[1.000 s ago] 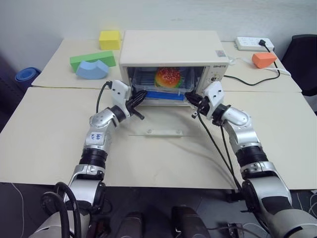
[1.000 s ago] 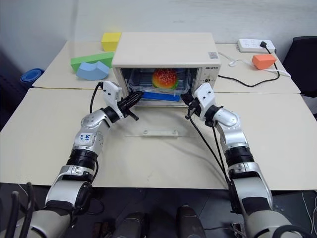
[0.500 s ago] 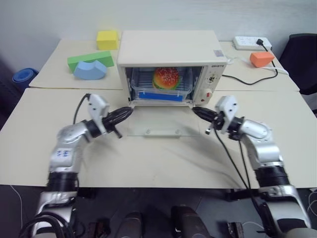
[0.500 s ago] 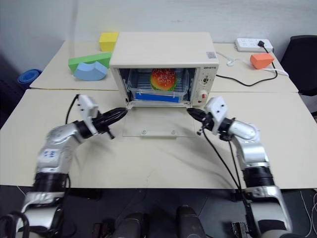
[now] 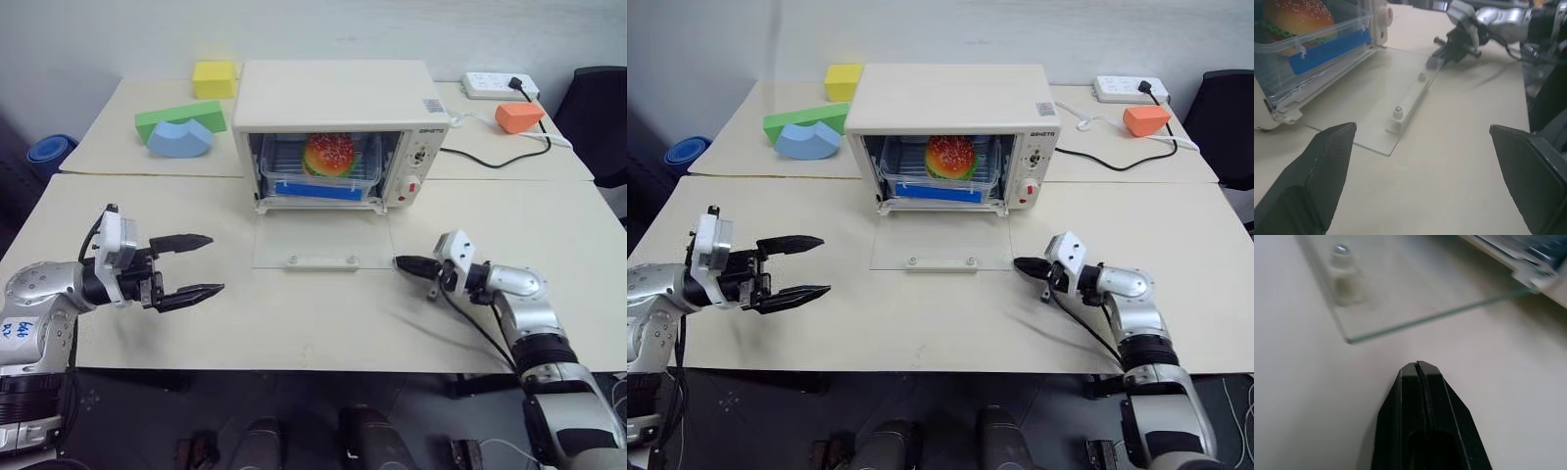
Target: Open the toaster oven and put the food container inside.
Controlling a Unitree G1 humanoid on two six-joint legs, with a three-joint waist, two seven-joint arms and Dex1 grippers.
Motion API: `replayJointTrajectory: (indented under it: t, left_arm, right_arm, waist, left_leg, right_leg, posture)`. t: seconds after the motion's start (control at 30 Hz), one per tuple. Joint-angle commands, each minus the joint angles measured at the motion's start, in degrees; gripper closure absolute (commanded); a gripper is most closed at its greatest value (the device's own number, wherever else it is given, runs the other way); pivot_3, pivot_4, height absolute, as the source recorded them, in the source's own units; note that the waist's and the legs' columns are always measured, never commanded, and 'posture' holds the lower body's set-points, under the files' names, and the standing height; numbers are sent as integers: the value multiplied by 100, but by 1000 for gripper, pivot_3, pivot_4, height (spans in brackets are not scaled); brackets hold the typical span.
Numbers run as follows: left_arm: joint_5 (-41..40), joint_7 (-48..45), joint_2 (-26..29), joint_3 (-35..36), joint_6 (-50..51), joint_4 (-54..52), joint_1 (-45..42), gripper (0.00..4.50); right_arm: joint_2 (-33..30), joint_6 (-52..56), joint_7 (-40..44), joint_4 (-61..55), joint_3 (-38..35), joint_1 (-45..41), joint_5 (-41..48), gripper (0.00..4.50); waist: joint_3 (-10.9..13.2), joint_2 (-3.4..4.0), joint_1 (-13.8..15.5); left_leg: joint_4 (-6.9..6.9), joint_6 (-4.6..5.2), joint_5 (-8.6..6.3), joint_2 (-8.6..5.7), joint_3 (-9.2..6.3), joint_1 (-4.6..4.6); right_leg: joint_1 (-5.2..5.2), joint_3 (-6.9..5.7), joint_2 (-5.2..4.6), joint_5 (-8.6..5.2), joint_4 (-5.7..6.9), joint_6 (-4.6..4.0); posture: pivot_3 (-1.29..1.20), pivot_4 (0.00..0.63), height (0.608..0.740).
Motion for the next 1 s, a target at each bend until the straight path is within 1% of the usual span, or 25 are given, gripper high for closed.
replayJointTrajectory:
  t: [0.03, 0.1, 0.2, 0.3, 0.4, 0.5, 0.53, 0.63, 0.7, 0.77, 0.8, 0.87, 0.93, 1.0]
  left_arm:
    - [-210, -77, 15, 88, 62, -408, 116, 24]
    - [-250, -62, -8, 89, 81, -470, 102, 24]
    - [-530, 113, -119, 214, 285, -550, -47, 24]
    - [-885, 641, -323, 435, 639, -597, -238, 24]
    - [-1251, 1545, -770, 822, 843, -500, -555, 24]
    - [-1168, 2109, -1090, 992, 704, -368, -723, 24]
    - [-955, 2316, -1138, 976, 574, -299, -745, 24]
    - [-604, 2449, -1151, 845, 330, -224, -726, 24]
    - [-360, 2305, -1046, 705, 137, -223, -644, 24]
    - [-46, 2051, -893, 606, -183, -171, -457, 0]
    - [100, 1766, -769, 544, -410, -141, -282, 0]
    - [276, 1404, -603, 456, -712, -90, -42, 0]
    - [717, 987, -291, 242, -1129, 54, 398, 0]
    - [864, 613, -110, 179, -1405, 86, 815, 0]
  right_arm:
    - [201, -220, 242, -218, -189, 56, 413, 4500]
    - [335, -131, 205, -455, -302, 78, 623, 4500]
    - [476, 79, 56, -869, -462, 83, 926, 4500]
    - [661, 556, -257, -1339, -702, -18, 1348, 4500]
    - [965, 1067, -763, -1672, -960, -357, 1772, 4500]
    - [1201, 1305, -1064, -1652, -1108, -778, 1963, 4500]
    - [1243, 1354, -1120, -1617, -1133, -893, 1981, 4500]
    - [1235, 1482, -1174, -1471, -1178, -1147, 1988, 4500]
    - [1108, 1673, -1033, -1562, -1154, -1159, 2032, 4500]
    - [815, 1930, -648, -1860, -1050, -943, 2039, 4112]
    - [581, 1961, -350, -2084, -934, -731, 1963, 3885]
    - [256, 2036, 54, -2408, -761, -421, 1880, 3210]
    - [-171, 1915, 513, -2706, -642, 51, 1764, 2565]
    - [-523, 1677, 929, -2874, -598, 512, 1642, 1896]
  waist:
    - [0, 0, 0]
    - [0, 0, 0]
    - [2, 3, -3]
    - [2, 3, 2]
    - [2, 3, -1]
    - [2, 3, -5]
    - [2, 3, -4]
    - [2, 3, 2]
    - [2, 3, 9]
    - [2, 3, 19]
    - [2, 3, 22]
    - [1, 3, 22]
    - [1, 3, 19]
    - [1, 4, 3]
  left_leg:
    - [0, -1, 0, 0, 0, 0]
    - [0, -2, 1, 0, -1, 0]
    - [0, -6, 2, 2, -1, 1]
    - [2, -6, 2, 2, -5, 0]
    - [3, -7, 2, 2, -5, 0]
    - [4, -11, 3, 1, -4, 0]
    - [3, -12, 4, 1, -5, 0]
    - [2, -13, 4, 0, -5, -1]
    - [2, -13, 3, 0, -5, -4]
    - [2, -11, 3, -3, -7, -7]
    - [0, -8, 1, -6, -7, -8]
    - [-8, -1, -4, -8, -7, -10]
    - [-15, 4, -8, -9, -3, -10]
    - [-25, 4, -9, -8, -2, -9]
  right_leg:
    - [0, 0, 0, 0, 0, 0]
    - [0, 0, -1, 0, 0, 0]
    - [-1, 1, 0, 0, 1, 0]
    - [0, -1, 0, 0, 2, 0]
    - [-1, -1, 0, 0, 5, 0]
    - [-3, -2, 1, 0, 8, 1]
    - [-5, -3, 1, 0, 8, 1]
    - [-6, -3, 1, 0, 8, 1]
    - [-5, -4, 1, 0, 6, 1]
    - [-5, -4, -2, 1, 4, 1]
    - [-5, -3, -5, 1, 2, 1]
    - [-4, -3, -8, 0, 1, 1]
    - [-4, -2, -9, 0, -8, 0]
    - [-5, 0, -8, 0, -17, 0]
  posture:
    - [0, 150, 740]
    - [0, 150, 740]
    - [0, 150, 740]
    - [0, 150, 740]
    - [0, 150, 740]
    - [0, 150, 740]
    - [0, 150, 740]
    - [0, 150, 740]
    - [0, 150, 740]
    - [0, 150, 740]
    - [0, 150, 740]
    - [0, 150, 740]
    - [0, 150, 740]
    - [0, 150, 740]
